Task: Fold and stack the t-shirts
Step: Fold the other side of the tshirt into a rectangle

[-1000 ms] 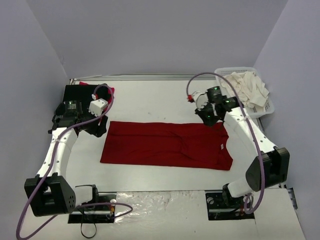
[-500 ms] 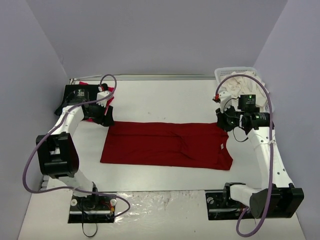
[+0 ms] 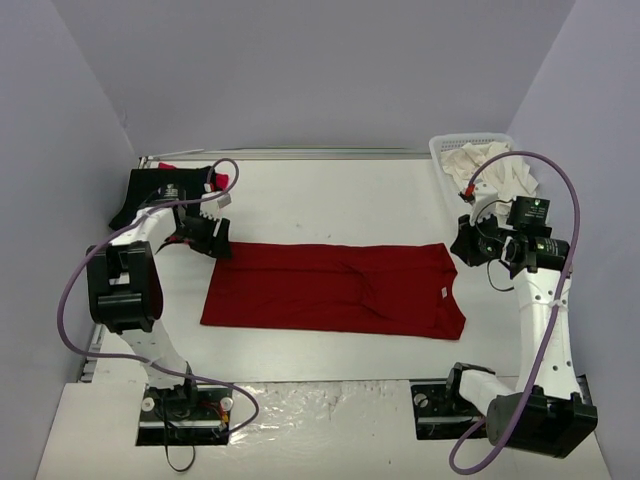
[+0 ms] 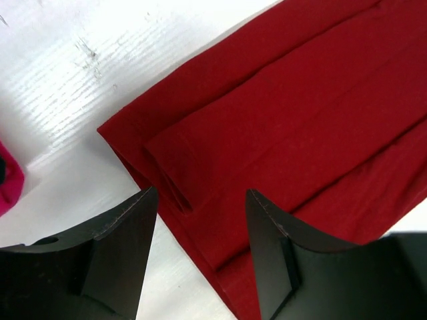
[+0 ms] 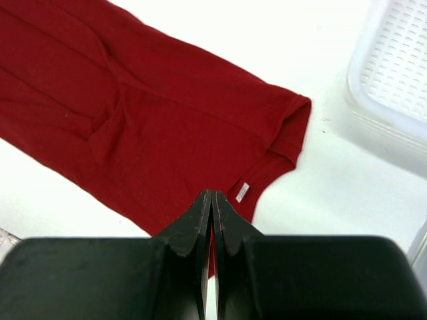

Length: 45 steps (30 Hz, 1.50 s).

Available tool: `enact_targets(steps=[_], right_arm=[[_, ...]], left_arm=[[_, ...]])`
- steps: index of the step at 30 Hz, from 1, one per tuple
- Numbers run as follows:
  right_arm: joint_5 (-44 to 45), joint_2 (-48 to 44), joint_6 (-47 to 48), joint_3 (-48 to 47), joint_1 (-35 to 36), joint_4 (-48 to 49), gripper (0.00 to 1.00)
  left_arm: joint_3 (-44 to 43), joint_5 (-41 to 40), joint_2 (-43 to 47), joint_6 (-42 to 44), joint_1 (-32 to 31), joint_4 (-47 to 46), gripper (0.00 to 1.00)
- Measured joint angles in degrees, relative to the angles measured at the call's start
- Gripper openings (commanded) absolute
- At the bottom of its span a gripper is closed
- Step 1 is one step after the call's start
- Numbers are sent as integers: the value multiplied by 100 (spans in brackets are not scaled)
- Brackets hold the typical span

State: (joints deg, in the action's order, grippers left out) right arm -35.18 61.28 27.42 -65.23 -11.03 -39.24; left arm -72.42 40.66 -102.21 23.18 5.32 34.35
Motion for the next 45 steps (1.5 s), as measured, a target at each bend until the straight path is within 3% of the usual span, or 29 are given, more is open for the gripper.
enact_targets(steps=[25,31,32,36,41,45], right_arm=[[-632,138,308,227,-358,0,0],[-649,140,313,227,-367,0,0],[-658,140,315,227,-367,-2,0],[-667,140,328,227,-372,-2,0],[-669,140,330,227,-400,0,0],[-671,140,350,227,-404,-2,0]], left_arm=[[-367,35,-684,-90,0,-188,52],[-424,92,-721,-96,-28,-175,33],[-437,107,-721,-94,-39,-175,25],[-463,164,-721,-85,-66,-170,16],[-466,238,-721,-76,-87,-153,17],[-466,260,-721,-39,-87,-122,33]])
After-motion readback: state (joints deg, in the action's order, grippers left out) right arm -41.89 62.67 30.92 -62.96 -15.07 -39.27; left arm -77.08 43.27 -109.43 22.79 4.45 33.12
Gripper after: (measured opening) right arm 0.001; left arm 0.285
